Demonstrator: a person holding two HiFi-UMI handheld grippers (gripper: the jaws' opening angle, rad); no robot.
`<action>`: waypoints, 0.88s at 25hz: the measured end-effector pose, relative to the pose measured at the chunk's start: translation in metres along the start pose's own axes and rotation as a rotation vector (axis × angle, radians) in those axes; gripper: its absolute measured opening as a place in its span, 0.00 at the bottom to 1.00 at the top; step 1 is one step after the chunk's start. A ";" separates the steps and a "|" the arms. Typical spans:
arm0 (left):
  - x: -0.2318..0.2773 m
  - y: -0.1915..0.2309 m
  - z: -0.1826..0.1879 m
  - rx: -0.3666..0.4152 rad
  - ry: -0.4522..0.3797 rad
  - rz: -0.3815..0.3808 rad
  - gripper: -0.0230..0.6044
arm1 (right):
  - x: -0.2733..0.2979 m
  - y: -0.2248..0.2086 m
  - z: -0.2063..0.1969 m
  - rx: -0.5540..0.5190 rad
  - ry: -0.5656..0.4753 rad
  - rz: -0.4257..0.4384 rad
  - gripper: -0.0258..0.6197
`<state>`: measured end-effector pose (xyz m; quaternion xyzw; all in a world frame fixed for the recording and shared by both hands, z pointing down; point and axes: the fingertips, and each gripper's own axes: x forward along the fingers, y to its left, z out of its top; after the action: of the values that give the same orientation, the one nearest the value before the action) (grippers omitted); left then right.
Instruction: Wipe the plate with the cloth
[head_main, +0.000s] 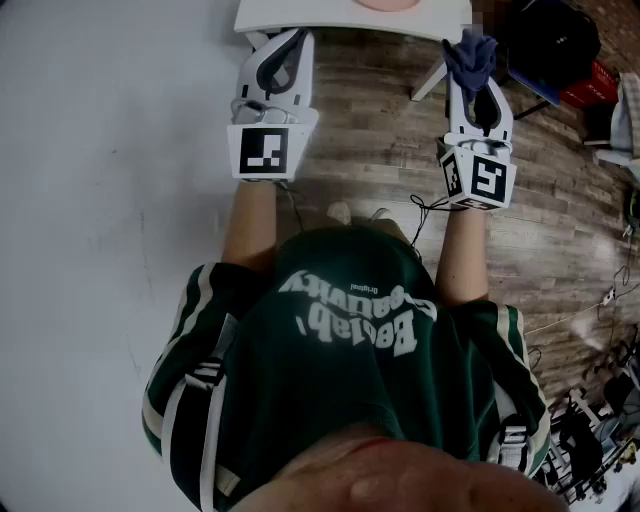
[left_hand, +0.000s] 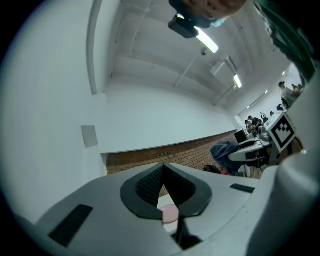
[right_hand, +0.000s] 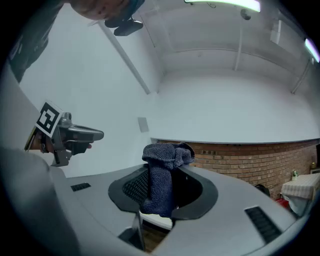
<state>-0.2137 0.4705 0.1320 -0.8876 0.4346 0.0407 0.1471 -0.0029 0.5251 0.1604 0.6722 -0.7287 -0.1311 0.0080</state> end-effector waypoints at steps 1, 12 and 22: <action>0.001 0.000 0.000 -0.002 0.000 -0.001 0.04 | 0.001 0.000 0.000 -0.001 0.001 0.002 0.21; 0.007 0.005 -0.007 -0.021 0.009 -0.010 0.04 | 0.008 0.006 -0.002 0.006 0.001 0.006 0.21; 0.009 0.009 -0.009 -0.025 -0.002 -0.033 0.04 | 0.008 0.003 0.002 -0.010 0.001 -0.018 0.22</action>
<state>-0.2157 0.4556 0.1362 -0.8965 0.4189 0.0448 0.1371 -0.0067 0.5178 0.1578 0.6789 -0.7218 -0.1344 0.0107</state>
